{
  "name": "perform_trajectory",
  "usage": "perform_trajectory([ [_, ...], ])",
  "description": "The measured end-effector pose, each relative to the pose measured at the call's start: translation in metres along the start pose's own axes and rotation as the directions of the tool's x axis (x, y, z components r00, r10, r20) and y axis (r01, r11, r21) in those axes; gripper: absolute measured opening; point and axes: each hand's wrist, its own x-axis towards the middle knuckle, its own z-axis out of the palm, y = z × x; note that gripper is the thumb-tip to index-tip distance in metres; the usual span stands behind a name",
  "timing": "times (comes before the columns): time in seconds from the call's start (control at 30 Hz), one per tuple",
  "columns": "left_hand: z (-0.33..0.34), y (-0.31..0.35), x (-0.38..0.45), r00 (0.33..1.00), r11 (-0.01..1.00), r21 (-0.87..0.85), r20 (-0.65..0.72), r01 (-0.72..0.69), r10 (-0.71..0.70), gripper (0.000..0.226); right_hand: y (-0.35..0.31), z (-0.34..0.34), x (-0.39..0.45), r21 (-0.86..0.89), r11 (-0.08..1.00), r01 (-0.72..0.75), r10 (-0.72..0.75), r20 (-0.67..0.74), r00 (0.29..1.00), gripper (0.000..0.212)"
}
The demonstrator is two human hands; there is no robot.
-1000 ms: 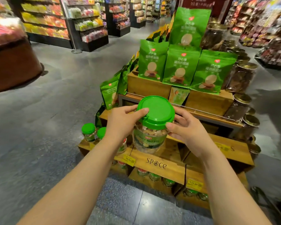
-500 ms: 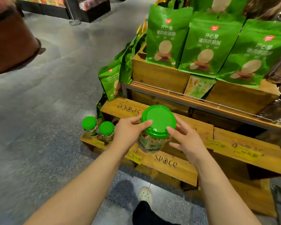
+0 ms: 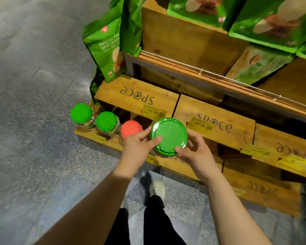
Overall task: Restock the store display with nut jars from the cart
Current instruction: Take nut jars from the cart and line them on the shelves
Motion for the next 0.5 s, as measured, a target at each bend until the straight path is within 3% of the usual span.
perform_trajectory([
  [0.2, -0.003, -0.073, 0.052, 0.992, 0.991, -0.062, 0.045, 0.118, -0.115, 0.067, 0.071, 0.008, 0.045, 0.092, 0.995, -0.05, 0.056, -0.067, 0.996, 0.092],
  [0.37, -0.003, -0.125, 0.082, 0.984, 0.985, -0.101, 0.127, 0.137, -0.124, 0.069, 0.119, 0.006, 0.076, 0.099, 0.995, -0.02, 0.027, -0.072, 0.997, 0.079],
  [0.5, 0.002, -0.15, 0.103, 0.991, 0.993, -0.049, 0.083, 0.11, -0.106, 0.093, 0.144, 0.004, 0.101, 0.118, 0.992, -0.038, 0.047, -0.071, 0.996, 0.082],
])
